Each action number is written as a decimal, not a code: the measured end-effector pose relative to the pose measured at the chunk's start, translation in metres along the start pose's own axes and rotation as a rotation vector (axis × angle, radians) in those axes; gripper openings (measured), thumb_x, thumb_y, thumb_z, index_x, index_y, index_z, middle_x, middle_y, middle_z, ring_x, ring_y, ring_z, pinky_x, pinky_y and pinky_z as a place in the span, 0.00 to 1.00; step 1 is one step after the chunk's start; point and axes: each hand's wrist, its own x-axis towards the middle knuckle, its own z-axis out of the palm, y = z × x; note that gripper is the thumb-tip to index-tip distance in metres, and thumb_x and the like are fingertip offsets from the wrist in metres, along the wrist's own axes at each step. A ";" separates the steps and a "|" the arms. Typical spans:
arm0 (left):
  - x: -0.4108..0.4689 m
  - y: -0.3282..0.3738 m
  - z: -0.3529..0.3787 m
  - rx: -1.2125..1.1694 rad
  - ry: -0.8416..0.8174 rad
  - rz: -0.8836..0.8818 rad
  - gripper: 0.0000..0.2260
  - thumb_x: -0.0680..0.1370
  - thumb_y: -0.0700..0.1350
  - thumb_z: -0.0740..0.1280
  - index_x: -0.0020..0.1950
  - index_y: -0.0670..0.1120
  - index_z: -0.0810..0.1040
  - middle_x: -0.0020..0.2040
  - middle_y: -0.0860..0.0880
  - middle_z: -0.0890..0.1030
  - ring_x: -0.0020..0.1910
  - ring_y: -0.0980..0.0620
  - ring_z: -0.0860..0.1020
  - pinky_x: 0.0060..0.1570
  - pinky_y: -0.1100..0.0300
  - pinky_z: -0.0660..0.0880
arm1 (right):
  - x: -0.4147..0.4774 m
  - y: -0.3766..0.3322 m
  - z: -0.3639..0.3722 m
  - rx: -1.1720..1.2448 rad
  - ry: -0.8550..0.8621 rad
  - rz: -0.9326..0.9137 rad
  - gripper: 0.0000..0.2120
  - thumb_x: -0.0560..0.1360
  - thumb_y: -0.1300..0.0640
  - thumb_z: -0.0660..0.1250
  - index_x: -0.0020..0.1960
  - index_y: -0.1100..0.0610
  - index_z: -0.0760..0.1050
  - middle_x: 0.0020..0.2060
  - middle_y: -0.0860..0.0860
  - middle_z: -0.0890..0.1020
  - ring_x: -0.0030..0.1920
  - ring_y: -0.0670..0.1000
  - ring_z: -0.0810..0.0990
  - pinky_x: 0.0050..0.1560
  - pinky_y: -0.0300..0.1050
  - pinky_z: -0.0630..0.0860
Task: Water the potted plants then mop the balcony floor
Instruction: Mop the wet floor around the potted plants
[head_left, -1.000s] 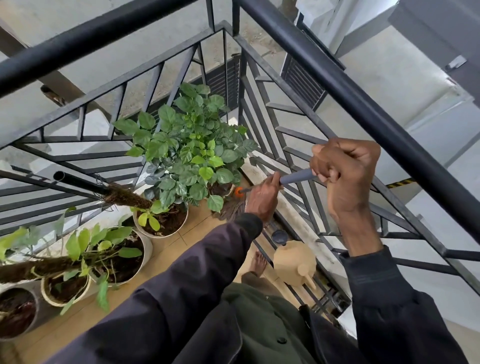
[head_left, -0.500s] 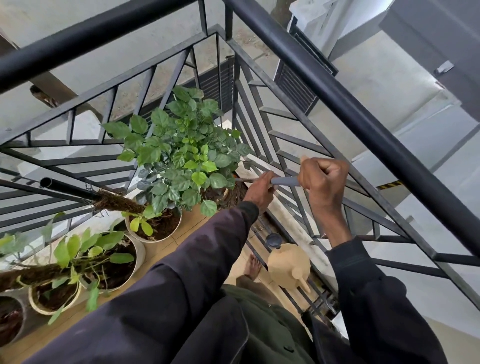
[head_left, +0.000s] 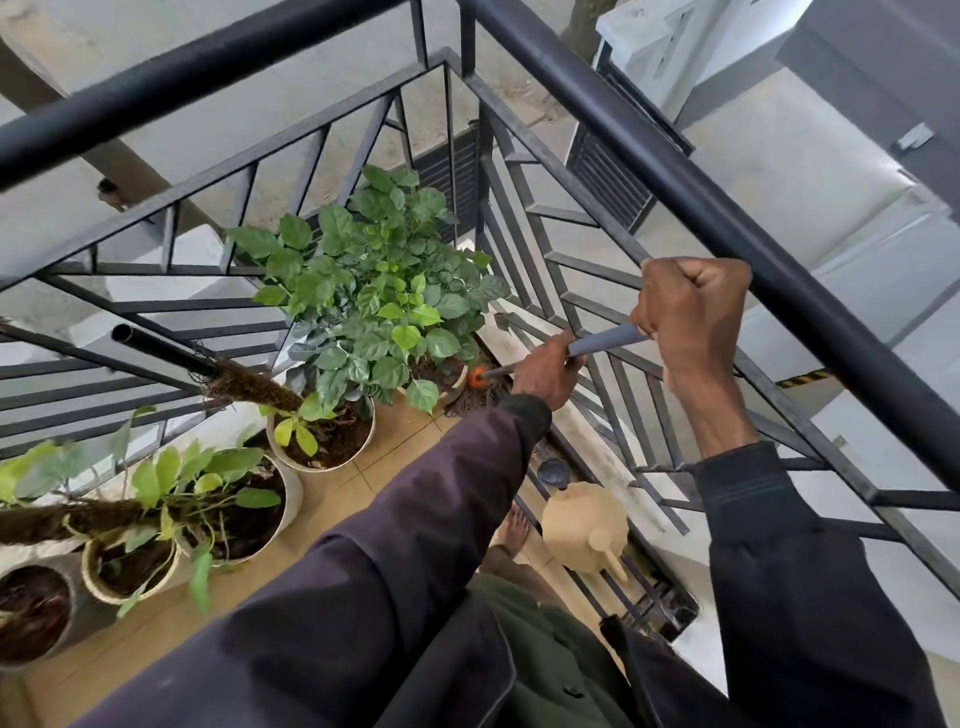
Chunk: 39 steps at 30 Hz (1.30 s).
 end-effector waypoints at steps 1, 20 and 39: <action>-0.004 0.003 0.002 0.009 -0.002 -0.002 0.06 0.82 0.48 0.65 0.56 0.47 0.75 0.49 0.43 0.83 0.49 0.39 0.81 0.47 0.46 0.78 | -0.001 -0.001 -0.005 0.010 -0.011 0.009 0.22 0.72 0.65 0.64 0.21 0.54 0.67 0.17 0.47 0.62 0.19 0.50 0.62 0.30 0.41 0.66; -0.096 -0.037 0.040 0.125 0.081 -0.182 0.05 0.83 0.47 0.62 0.55 0.46 0.74 0.46 0.45 0.81 0.43 0.42 0.79 0.46 0.46 0.78 | -0.028 0.042 -0.023 0.158 -0.193 0.201 0.27 0.77 0.68 0.65 0.22 0.54 0.68 0.16 0.46 0.61 0.18 0.48 0.61 0.29 0.40 0.65; -0.062 0.010 0.022 -0.044 0.125 0.090 0.07 0.82 0.36 0.62 0.51 0.45 0.65 0.45 0.44 0.76 0.41 0.44 0.76 0.42 0.47 0.78 | -0.030 -0.015 -0.034 0.306 -0.048 -0.039 0.24 0.76 0.68 0.65 0.23 0.52 0.69 0.16 0.47 0.61 0.19 0.51 0.59 0.31 0.42 0.66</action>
